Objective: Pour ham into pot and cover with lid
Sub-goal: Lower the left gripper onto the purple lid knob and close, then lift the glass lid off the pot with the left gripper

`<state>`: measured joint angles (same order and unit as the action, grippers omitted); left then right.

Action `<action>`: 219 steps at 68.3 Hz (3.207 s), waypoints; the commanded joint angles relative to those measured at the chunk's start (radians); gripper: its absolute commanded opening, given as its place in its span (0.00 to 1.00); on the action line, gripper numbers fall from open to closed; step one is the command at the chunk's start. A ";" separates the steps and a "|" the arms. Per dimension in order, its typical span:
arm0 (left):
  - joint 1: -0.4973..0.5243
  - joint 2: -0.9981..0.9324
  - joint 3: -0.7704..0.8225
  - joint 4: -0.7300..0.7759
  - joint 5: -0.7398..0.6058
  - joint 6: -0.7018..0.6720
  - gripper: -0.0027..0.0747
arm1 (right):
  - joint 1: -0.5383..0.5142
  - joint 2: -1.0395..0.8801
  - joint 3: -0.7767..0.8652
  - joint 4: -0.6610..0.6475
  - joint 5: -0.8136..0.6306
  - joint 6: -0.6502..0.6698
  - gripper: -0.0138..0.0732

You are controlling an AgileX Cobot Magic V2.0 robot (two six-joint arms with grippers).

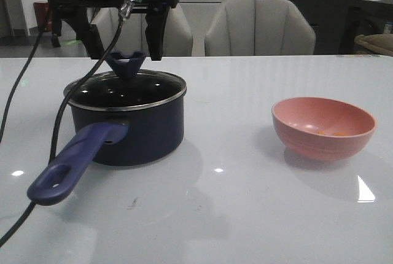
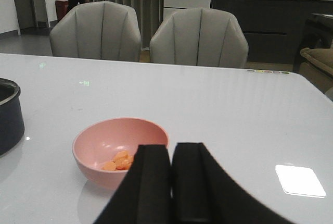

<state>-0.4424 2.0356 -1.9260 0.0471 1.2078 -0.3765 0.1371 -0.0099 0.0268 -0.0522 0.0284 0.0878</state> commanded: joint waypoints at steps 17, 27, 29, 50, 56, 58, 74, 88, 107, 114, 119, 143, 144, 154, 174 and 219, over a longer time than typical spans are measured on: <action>-0.003 -0.028 -0.032 -0.021 0.001 -0.011 0.86 | -0.008 -0.021 -0.005 -0.009 -0.088 -0.007 0.33; -0.003 -0.022 -0.032 -0.022 0.003 -0.011 0.78 | -0.008 -0.021 -0.005 -0.009 -0.088 -0.007 0.33; -0.003 -0.022 -0.032 -0.022 0.001 -0.011 0.75 | -0.008 -0.021 -0.005 -0.009 -0.088 -0.007 0.33; -0.003 -0.022 -0.032 -0.020 0.010 -0.005 0.51 | -0.008 -0.021 -0.005 -0.009 -0.088 -0.007 0.33; -0.003 -0.022 -0.032 -0.020 0.010 -0.005 0.51 | -0.008 -0.021 -0.005 -0.009 -0.088 -0.007 0.33; -0.003 -0.022 -0.032 -0.020 0.010 -0.005 0.51 | -0.008 -0.021 -0.005 -0.009 -0.088 -0.007 0.33; -0.003 -0.032 -0.032 -0.020 0.010 0.001 0.51 | -0.008 -0.021 -0.005 -0.009 -0.088 -0.007 0.33; -0.003 -0.067 -0.032 -0.020 0.010 0.045 0.51 | -0.008 -0.021 -0.005 -0.009 -0.088 -0.007 0.33; -0.003 -0.106 -0.032 -0.016 0.001 0.070 0.51 | -0.008 -0.021 -0.005 -0.009 -0.088 -0.007 0.33; -0.003 -0.106 -0.032 -0.016 0.007 0.082 0.51 | -0.008 -0.021 -0.005 -0.009 -0.088 -0.007 0.33; -0.003 -0.106 -0.032 -0.016 0.007 0.088 0.51 | -0.008 -0.021 -0.005 -0.009 -0.088 -0.007 0.33; 0.041 -0.128 -0.032 -0.016 0.031 0.158 0.51 | -0.008 -0.021 -0.005 -0.009 -0.088 -0.007 0.33; 0.046 -0.129 -0.032 -0.016 0.031 0.158 0.51 | -0.008 -0.021 -0.005 -0.009 -0.088 -0.007 0.33; 0.111 -0.169 -0.030 -0.012 0.055 0.205 0.51 | -0.008 -0.021 -0.005 -0.009 -0.088 -0.007 0.33; 0.297 -0.278 0.075 -0.012 0.016 0.240 0.51 | -0.008 -0.021 -0.005 -0.009 -0.088 -0.007 0.33; 0.550 -0.338 0.664 -0.183 -0.354 0.443 0.51 | -0.008 -0.021 -0.005 -0.009 -0.088 -0.007 0.33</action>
<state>0.1070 1.7505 -1.2876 -0.1033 0.9562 0.0507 0.1371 -0.0099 0.0268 -0.0529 0.0284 0.0878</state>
